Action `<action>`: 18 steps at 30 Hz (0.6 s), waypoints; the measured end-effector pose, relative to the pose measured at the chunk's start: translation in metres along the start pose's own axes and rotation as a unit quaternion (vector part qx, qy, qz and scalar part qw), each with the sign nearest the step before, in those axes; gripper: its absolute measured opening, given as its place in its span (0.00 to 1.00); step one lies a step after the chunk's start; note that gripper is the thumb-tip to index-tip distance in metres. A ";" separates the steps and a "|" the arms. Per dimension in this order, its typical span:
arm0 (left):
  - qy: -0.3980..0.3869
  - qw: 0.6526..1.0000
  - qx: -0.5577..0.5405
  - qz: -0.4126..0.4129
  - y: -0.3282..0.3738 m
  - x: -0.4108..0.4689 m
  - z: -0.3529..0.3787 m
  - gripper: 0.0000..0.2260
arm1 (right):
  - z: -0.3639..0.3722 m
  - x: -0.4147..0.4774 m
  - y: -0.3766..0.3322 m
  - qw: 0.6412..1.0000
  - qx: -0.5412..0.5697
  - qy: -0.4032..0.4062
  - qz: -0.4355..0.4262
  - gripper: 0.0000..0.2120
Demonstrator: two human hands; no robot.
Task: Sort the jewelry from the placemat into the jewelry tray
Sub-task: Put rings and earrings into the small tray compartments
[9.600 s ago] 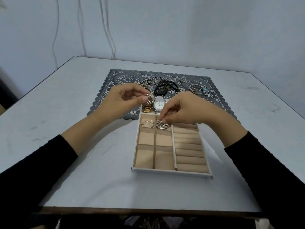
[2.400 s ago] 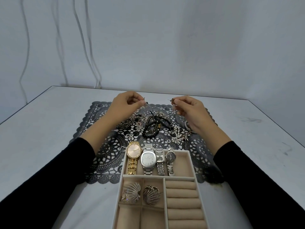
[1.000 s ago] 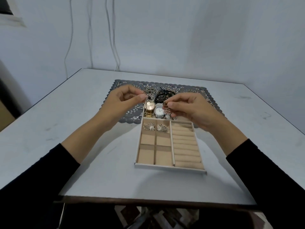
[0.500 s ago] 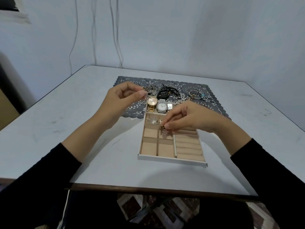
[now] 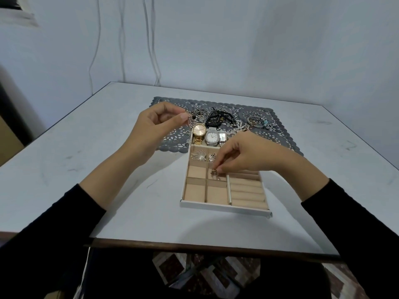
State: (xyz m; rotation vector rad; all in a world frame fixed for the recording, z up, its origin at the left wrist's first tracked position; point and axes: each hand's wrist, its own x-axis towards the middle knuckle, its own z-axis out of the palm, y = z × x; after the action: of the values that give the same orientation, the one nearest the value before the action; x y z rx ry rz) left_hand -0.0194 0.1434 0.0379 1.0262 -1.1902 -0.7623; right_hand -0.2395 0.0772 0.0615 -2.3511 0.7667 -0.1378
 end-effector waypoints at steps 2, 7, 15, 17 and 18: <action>0.000 1.000 0.001 -0.002 0.000 0.000 0.000 0.08 | 0.002 0.000 0.001 1.000 -0.001 0.014 -0.003 0.07; -0.004 1.000 0.008 -0.006 -0.002 0.000 0.003 0.08 | 0.005 -0.001 0.003 1.000 -0.010 0.027 -0.008 0.08; -0.021 0.999 0.025 -0.017 -0.006 -0.003 0.006 0.09 | 0.005 -0.002 -0.001 0.999 -0.051 0.007 -0.010 0.09; -0.025 0.999 0.029 -0.018 -0.007 -0.003 0.007 0.09 | 0.005 -0.002 -0.004 0.998 -0.065 0.000 -0.008 0.09; -0.027 0.999 0.032 -0.018 -0.007 -0.003 0.007 0.09 | 0.004 -0.002 -0.004 0.998 -0.069 -0.003 -0.008 0.09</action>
State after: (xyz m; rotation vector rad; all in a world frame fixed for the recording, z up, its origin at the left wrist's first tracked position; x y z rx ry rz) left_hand -0.0264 0.1420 0.0304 1.0876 -1.2513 -0.7889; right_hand -0.2376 0.0828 0.0609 -2.4879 0.7770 -0.0862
